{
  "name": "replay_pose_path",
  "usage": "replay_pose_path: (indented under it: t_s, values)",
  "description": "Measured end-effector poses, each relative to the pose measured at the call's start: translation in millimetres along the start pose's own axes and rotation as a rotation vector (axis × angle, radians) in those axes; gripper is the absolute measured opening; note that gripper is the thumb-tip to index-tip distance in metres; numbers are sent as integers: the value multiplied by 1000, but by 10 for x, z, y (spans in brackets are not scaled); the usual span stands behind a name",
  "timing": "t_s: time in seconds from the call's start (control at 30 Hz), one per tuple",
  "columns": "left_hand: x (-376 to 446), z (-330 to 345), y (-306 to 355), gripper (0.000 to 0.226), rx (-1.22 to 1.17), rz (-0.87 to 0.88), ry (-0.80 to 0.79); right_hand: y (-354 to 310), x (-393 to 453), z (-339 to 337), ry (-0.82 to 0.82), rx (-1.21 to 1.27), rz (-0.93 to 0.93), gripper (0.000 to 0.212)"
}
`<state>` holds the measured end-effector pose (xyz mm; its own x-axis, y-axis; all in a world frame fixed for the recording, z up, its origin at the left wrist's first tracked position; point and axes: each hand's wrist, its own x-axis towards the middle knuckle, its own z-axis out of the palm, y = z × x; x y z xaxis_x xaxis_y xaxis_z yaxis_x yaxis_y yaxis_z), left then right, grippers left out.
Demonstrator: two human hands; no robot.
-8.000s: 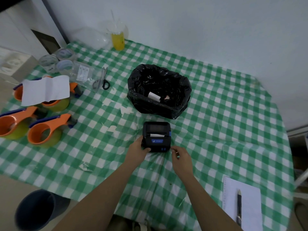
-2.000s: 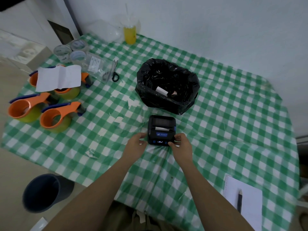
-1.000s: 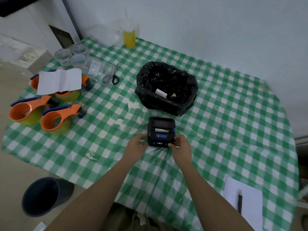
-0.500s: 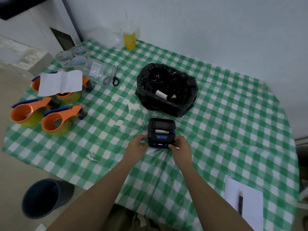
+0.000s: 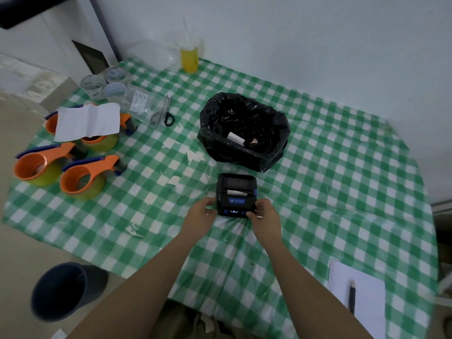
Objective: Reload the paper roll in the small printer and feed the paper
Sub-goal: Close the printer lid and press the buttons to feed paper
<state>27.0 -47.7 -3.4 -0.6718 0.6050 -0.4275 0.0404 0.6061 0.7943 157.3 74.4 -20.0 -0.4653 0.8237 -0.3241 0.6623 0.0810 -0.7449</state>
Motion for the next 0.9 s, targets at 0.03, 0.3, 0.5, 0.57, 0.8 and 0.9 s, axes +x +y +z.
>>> replay_pose_path:
  t_s: [0.03, 0.3, 0.5, 0.57, 0.8, 0.9]
  values:
    - [-1, 1, 4, 36, 0, 1, 0, -2, 0, -1, -1, 2, 1, 21]
    - [-13, 16, 7, 36, -4, -4, -6, -12, 0, -11, -10, -10, -11, 21]
    - [-12, 21, 26, 35, 11, -10, -11, -20, -8, -15, -7, -19, -24, 21]
    - [-16, 20, 31, 36, 14, -9, -12, -22, -9, -14, -8, -13, -16, 21]
    - [-29, 12, 45, 36, 9, -8, -14, -35, -12, -20, -6, 2, 8, 21]
    - [-32, 14, 44, 36, 10, -13, -19, -34, -12, -22, -5, -2, 7, 21]
